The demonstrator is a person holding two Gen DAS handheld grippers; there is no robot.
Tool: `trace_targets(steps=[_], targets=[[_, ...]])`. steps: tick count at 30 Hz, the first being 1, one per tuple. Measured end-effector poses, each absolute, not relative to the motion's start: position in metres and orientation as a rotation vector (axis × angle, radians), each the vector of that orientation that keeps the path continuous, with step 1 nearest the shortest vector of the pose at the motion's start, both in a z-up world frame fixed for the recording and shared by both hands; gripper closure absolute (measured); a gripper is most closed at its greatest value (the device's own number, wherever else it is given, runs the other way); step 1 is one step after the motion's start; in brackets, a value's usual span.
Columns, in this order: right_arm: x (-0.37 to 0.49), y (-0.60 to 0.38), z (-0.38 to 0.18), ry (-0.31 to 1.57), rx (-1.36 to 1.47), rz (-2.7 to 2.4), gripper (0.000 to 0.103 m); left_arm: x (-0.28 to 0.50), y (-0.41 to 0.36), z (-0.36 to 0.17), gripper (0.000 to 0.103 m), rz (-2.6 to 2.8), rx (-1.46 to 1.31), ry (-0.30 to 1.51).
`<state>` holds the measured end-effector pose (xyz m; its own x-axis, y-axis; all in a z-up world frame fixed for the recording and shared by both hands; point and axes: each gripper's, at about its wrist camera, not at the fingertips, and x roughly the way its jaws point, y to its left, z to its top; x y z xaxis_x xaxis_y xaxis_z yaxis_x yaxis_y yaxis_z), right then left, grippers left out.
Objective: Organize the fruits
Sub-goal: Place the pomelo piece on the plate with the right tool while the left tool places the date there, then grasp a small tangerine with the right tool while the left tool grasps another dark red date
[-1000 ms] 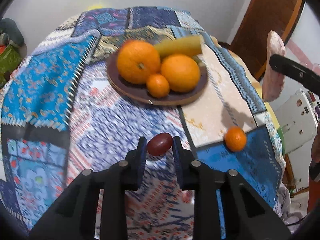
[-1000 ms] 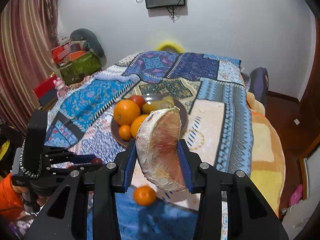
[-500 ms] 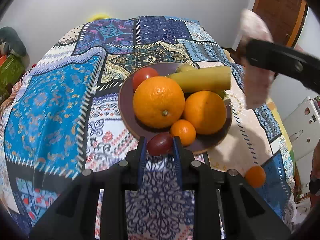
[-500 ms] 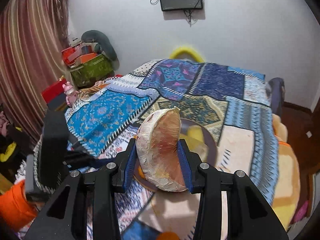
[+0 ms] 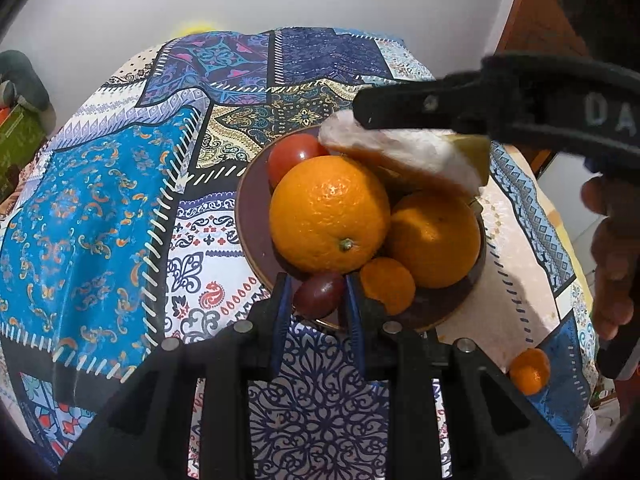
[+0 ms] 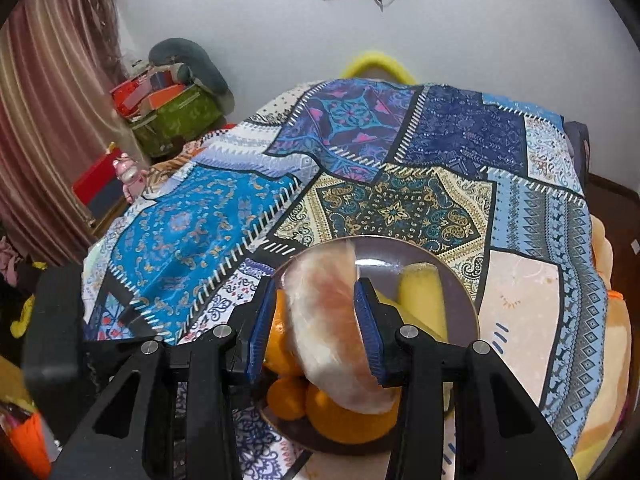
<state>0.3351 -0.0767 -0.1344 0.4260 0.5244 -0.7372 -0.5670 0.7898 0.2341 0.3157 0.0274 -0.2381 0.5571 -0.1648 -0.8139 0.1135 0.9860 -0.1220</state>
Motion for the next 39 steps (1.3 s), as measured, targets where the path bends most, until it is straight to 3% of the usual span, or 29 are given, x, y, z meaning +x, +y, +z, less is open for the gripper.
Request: trace_targets(steps=[8,12,20,23,30,39], targets=[[0.329,-0.085,-0.135,0.9,-0.091,0.669,0.066,0.315,0.028,-0.235,0.071,-0.161,-0.068,0.99],[0.314,-0.099,-0.127,0.883,-0.076,0.667,0.062,0.303,0.03,-0.23,0.057,-0.149,-0.069,0.98],[0.266,-0.131,-0.106,0.82,-0.095,0.618,0.058,0.269,0.034,-0.197,0.056,-0.118,-0.06,0.921],[0.249,-0.145,-0.101,0.806,-0.08,0.6,0.052,0.254,0.036,-0.182,0.053,-0.106,-0.068,0.892],[0.217,-0.169,-0.1,0.815,-0.061,0.559,0.052,0.212,0.046,-0.153,0.044,-0.069,-0.063,0.835],[0.201,-0.18,-0.128,0.901,-0.102,0.524,0.046,0.181,0.055,-0.188,0.042,-0.047,-0.08,0.932]])
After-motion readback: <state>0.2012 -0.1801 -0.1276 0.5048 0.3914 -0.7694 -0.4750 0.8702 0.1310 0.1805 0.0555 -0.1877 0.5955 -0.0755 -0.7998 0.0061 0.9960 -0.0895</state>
